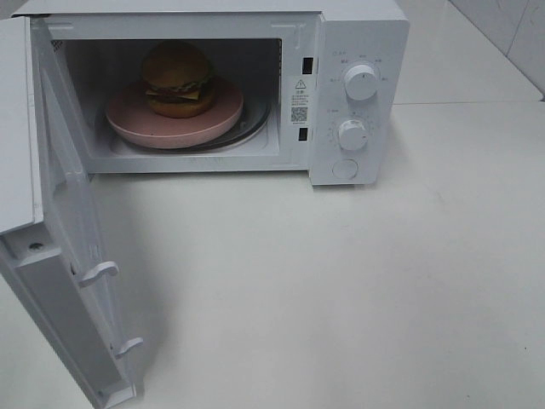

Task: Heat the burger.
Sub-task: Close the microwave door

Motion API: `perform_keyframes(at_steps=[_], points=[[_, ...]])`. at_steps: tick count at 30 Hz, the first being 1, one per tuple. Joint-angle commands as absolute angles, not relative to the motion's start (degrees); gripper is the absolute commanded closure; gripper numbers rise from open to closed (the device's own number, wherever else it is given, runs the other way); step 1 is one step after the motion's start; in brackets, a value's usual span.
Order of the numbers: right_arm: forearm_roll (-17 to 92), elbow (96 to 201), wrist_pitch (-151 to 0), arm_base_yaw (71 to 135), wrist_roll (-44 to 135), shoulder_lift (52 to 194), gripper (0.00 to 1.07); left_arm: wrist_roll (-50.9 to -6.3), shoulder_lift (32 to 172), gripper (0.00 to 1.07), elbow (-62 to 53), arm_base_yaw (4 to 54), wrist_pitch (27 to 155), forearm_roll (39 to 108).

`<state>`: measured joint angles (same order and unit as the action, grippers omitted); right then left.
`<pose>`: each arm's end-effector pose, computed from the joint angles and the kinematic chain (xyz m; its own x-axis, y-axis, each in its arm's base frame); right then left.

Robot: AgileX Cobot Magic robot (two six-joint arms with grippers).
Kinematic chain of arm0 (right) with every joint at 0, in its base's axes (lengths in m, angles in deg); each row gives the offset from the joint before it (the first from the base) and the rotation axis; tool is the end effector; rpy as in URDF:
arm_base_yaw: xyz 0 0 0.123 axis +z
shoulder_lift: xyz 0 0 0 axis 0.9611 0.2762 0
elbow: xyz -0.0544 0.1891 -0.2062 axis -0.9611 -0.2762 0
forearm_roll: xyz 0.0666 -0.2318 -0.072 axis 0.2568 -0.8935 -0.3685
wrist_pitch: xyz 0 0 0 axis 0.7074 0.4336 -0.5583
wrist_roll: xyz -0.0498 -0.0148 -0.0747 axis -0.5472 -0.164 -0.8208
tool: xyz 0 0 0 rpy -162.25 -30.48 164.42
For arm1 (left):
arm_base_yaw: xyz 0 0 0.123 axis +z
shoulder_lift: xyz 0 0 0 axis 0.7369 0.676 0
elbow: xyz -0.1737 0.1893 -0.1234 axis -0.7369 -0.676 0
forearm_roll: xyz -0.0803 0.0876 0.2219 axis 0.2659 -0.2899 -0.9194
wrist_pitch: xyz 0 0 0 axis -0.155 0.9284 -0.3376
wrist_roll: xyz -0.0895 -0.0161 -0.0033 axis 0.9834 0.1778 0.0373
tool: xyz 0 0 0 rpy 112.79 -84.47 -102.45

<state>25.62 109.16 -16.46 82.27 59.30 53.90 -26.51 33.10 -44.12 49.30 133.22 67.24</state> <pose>-0.0002 -0.0149 0.2848 -0.3607 -0.0091 -0.9326 0.0218 0.9996 -0.0182 -0.0058 -0.0105 0.2982 -0.2979 -0.0653 -0.9524 0.0599 0.9944 -0.0869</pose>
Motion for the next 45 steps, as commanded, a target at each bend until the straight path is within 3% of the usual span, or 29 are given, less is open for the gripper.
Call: perform_keyframes(at_steps=[1, 2, 5, 7, 10, 12, 13, 15, 29, 36, 41, 45], points=[[25.45, 109.22, -16.80, 81.93, 59.18, 52.46, 0.32, -25.99, 33.62, 0.39, -45.10, 49.36, 129.27, 67.24], [25.45, 109.22, -16.80, 81.93, 59.18, 52.46, 0.32, -25.99, 34.77, 0.49, -45.90, 49.36, 127.95, 67.42], [25.45, 109.22, -16.80, 81.93, 59.18, 52.46, 0.32, -25.99, 35.51, 0.54, -46.24, 49.36, 127.27, 67.42], [25.39, 109.22, -16.80, 81.93, 59.18, 52.46, 0.32, -26.10, 38.89, 0.72, -47.91, 49.36, 122.62, 67.36], [25.39, 109.22, -16.80, 81.93, 59.18, 52.46, 0.32, -26.10, 39.98, 0.77, -48.42, 49.36, 121.31, 67.47], [25.39, 109.22, -16.80, 81.93, 59.18, 52.46, 0.32, -26.10, 44.62, 0.94, -50.60, 49.36, 115.69, 67.47], [25.39, 109.22, -16.80, 81.93, 59.18, 52.46, 0.32, -26.10, 44.62, 0.94, -50.60, 49.36, 115.69, 67.47], [25.39, 109.22, -16.80, 81.93, 59.18, 52.46, 0.32, -26.22, 48.12, 1.05, -52.20, 49.36, 110.42, 67.47], [25.39, 109.22, -16.80, 81.93, 59.18, 52.46, 0.32, -26.05, 61.70, 1.07, -64.75, 49.36, 74.32, 67.47], [25.39, 109.22, -16.80, 81.93, 59.18, 52.46, 0.32, -26.05, 71.03, 1.07, -65.15, 49.36, 65.84, 66.84], [25.39, 109.22, -16.80, 81.93, 59.18, 52.46, 0.32, -25.19, 77.85, 1.07, -65.15, 49.36, 58.85, 62.60], [25.39, 109.22, -16.80, 81.93, 59.18, 52.46, 0.32, -19.29, 83.35, 1.07, -65.15, 49.36, 55.65, 54.58]])
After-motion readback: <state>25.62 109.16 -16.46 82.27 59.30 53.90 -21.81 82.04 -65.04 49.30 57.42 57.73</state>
